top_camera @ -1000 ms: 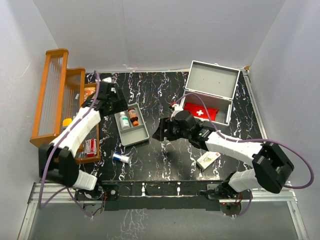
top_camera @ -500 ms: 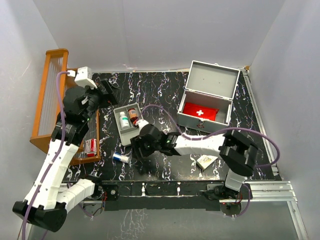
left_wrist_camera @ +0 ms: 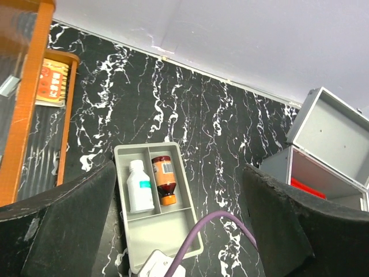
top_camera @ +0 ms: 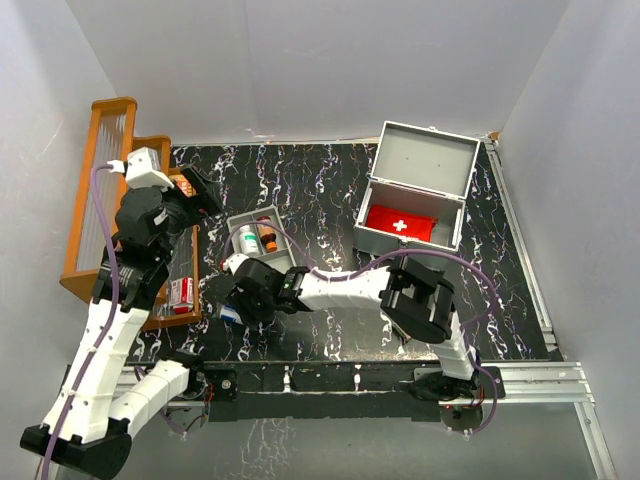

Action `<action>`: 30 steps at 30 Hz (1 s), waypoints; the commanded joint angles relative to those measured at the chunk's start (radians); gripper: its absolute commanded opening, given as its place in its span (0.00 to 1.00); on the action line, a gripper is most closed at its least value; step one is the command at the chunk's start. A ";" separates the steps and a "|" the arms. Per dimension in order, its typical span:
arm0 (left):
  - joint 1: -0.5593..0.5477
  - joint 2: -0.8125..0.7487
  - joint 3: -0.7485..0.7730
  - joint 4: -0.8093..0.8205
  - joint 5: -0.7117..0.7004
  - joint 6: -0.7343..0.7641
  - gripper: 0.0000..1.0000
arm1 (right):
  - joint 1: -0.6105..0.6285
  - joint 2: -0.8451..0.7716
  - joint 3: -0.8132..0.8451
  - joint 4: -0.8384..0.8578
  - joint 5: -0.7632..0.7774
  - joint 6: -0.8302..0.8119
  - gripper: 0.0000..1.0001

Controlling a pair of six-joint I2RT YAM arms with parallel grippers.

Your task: Organize the medicine kit

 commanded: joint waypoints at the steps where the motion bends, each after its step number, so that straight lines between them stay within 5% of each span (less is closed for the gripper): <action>1: 0.003 -0.067 -0.001 0.009 -0.106 -0.013 0.89 | 0.000 0.034 0.085 -0.048 0.005 -0.090 0.48; 20: 0.003 -0.053 0.044 -0.011 -0.113 -0.010 0.91 | 0.000 0.170 0.289 -0.188 0.008 -0.182 0.54; 30: 0.003 -0.037 0.086 -0.026 -0.087 -0.010 0.91 | -0.001 0.142 0.284 -0.257 -0.048 -0.379 0.31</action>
